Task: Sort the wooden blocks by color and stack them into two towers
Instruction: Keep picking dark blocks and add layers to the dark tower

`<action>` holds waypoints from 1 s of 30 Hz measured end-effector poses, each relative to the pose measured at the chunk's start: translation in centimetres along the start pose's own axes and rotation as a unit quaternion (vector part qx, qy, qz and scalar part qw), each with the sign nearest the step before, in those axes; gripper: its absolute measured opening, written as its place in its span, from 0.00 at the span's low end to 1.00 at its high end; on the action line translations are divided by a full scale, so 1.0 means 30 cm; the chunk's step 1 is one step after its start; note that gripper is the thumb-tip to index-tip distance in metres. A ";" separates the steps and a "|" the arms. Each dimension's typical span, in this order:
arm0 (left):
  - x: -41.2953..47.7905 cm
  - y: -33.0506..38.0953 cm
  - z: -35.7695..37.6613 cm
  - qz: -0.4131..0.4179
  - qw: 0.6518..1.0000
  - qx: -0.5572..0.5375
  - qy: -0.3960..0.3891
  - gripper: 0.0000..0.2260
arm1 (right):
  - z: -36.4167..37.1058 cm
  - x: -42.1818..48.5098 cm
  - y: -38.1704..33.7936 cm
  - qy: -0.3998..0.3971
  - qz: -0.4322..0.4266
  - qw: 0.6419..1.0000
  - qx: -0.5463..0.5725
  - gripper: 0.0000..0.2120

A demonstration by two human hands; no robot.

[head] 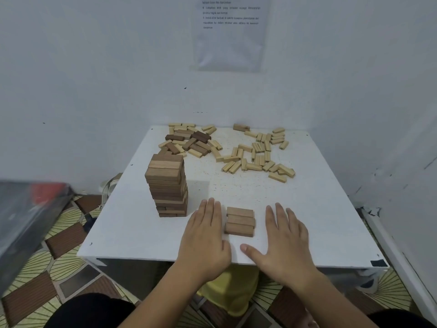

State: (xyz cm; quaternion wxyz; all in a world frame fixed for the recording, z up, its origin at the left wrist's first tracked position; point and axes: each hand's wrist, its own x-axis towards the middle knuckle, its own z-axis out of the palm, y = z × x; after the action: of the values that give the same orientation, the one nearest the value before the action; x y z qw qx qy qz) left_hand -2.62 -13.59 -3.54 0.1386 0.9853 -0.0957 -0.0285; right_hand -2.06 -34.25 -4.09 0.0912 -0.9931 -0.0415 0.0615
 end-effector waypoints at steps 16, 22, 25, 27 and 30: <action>0.020 0.009 0.016 0.005 0.998 0.018 -0.067 0.33 | 0.035 0.041 -0.076 0.017 -0.036 0.999 -0.028 0.56; 0.013 0.001 -0.012 0.010 0.998 -0.004 -0.059 0.35 | 0.020 0.045 -0.057 0.000 -0.024 1.000 0.017 0.57; 0.018 -0.014 -0.065 0.029 0.998 -0.031 -0.052 0.38 | -0.008 0.065 -0.036 -0.032 -0.025 0.998 0.046 0.55; 0.037 -0.017 -0.104 0.062 0.996 -0.043 -0.050 0.39 | -0.038 0.081 -0.024 -0.045 -0.045 0.997 0.052 0.52; 0.093 -0.006 -0.140 0.103 0.992 -0.019 -0.074 0.39 | -0.089 0.112 -0.012 -0.045 -0.095 0.992 0.064 0.48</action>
State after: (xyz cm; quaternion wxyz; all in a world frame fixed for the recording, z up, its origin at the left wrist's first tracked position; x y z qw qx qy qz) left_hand 0.49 -12.84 0.37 0.1523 0.9626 -0.2058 -0.0886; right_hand 1.57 -34.04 -1.81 0.1580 -0.9729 -0.1360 0.0996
